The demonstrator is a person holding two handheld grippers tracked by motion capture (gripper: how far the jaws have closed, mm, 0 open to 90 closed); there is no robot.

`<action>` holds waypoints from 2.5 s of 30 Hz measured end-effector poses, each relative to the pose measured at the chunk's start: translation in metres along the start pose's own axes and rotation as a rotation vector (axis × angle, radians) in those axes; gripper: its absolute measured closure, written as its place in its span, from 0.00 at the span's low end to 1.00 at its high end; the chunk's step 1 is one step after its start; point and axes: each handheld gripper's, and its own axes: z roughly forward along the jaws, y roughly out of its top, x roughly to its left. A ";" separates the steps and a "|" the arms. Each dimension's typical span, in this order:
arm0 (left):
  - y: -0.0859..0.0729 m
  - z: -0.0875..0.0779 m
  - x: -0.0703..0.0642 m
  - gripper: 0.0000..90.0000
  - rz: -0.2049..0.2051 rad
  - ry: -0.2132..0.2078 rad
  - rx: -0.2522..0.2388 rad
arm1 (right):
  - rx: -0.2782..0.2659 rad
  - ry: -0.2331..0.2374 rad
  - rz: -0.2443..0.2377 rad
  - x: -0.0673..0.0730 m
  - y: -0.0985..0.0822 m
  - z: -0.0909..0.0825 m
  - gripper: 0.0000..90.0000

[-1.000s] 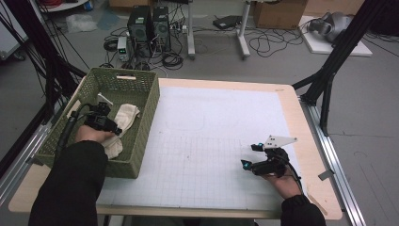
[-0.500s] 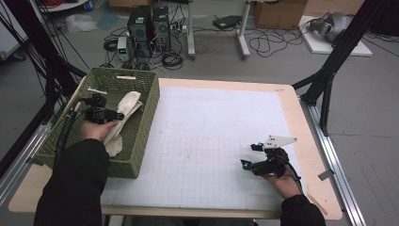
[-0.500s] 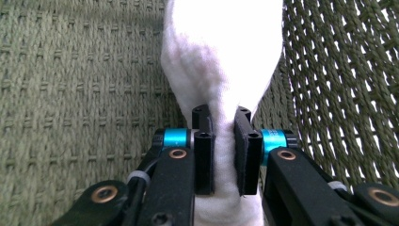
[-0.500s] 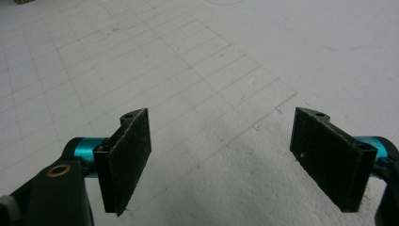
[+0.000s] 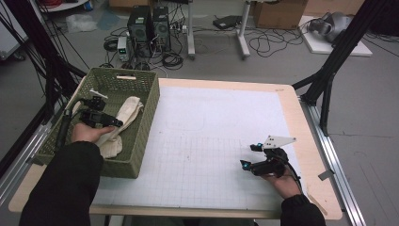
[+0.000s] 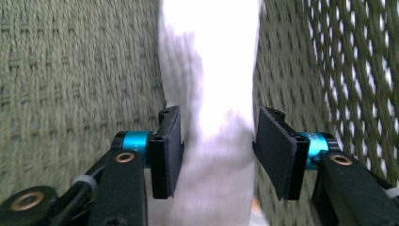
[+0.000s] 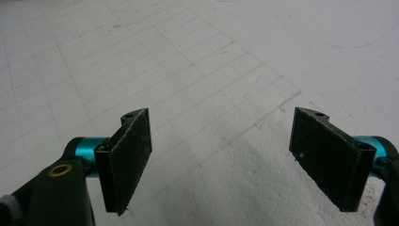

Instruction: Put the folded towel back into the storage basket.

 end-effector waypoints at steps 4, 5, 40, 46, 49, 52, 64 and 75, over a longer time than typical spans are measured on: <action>-0.002 -0.005 -0.001 0.51 0.046 0.023 0.064 | 0.006 -0.001 -0.001 0.000 0.000 0.000 0.23; -0.003 -0.004 -0.001 0.51 0.051 0.018 0.077 | 0.006 -0.001 0.000 0.000 0.000 0.000 0.23; -0.015 -0.007 -0.019 0.79 0.136 0.062 0.180 | 0.012 -0.003 0.000 -0.001 0.000 0.002 0.23; -0.010 0.003 -0.013 0.97 0.093 0.108 0.132 | 0.005 -0.002 0.003 -0.001 0.000 0.001 0.23; -0.011 0.007 -0.012 0.96 0.086 0.051 0.171 | 0.007 0.000 0.001 0.000 0.000 0.002 0.23; -0.013 0.013 -0.015 0.80 0.109 -0.018 0.239 | 0.006 0.004 0.002 -0.001 0.000 0.002 0.23; -0.017 0.022 -0.033 0.92 0.266 0.160 0.301 | -0.004 0.006 -0.008 0.001 0.002 0.002 0.23; -0.010 0.017 -0.040 0.90 0.254 0.005 0.397 | -0.001 0.007 -0.001 0.000 0.002 0.002 0.23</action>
